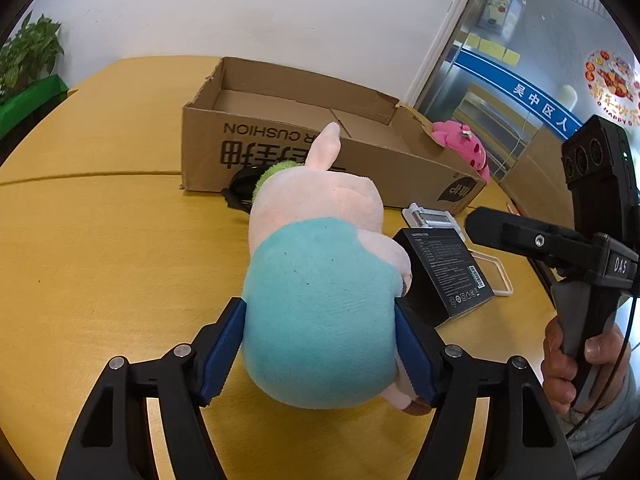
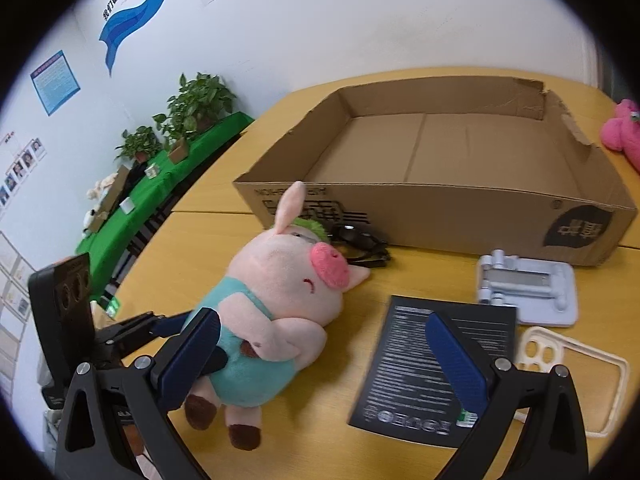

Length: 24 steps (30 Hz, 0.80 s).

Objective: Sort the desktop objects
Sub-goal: 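Close the left gripper on the pig plush while the right gripper clamps its other side, then lift the pig plush with both grippers and carry it over the cardboard box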

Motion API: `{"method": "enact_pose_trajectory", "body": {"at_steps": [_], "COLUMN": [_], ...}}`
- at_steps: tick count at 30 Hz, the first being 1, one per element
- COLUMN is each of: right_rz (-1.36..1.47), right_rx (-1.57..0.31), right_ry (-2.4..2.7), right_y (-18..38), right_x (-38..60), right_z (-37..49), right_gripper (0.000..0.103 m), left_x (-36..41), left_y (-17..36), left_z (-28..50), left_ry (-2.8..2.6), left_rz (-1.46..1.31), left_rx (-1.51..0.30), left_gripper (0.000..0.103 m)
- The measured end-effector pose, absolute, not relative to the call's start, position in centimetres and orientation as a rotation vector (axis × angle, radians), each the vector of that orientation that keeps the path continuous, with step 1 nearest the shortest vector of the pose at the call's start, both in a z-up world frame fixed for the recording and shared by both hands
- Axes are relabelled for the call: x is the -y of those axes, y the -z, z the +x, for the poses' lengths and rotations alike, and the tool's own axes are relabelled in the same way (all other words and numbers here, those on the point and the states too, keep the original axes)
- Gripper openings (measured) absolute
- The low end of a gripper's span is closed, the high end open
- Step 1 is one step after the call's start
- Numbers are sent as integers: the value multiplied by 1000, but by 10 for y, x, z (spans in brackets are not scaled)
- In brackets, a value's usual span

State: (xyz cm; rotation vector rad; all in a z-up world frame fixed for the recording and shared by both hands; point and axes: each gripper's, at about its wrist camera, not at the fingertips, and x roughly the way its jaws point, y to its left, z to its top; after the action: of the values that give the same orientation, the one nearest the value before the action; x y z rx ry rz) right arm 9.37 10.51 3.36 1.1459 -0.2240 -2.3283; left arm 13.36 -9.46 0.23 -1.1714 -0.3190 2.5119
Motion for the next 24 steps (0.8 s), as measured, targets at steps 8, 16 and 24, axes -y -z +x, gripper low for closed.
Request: {"method": "enact_pose_trajectory", "body": {"at_steps": [8,16,24], "right_rz": [1277,1271,1081], "right_rx": [282,191,141], "right_ry": [2090,2072,2142], "right_y": [-1,6,-40], "right_x": [-52,-22,-30], "right_z": [56,63,68], "right_gripper": [102,100,91], "left_x": [107,110,95], "left_y": [0,-3,-51], "left_z": [136,141,142], "left_ry": [-2490,-2460,-2489], "left_rz": [-1175,-1185,-1062], "left_rx": [371,383,294], "left_gripper": [72,62,57]}}
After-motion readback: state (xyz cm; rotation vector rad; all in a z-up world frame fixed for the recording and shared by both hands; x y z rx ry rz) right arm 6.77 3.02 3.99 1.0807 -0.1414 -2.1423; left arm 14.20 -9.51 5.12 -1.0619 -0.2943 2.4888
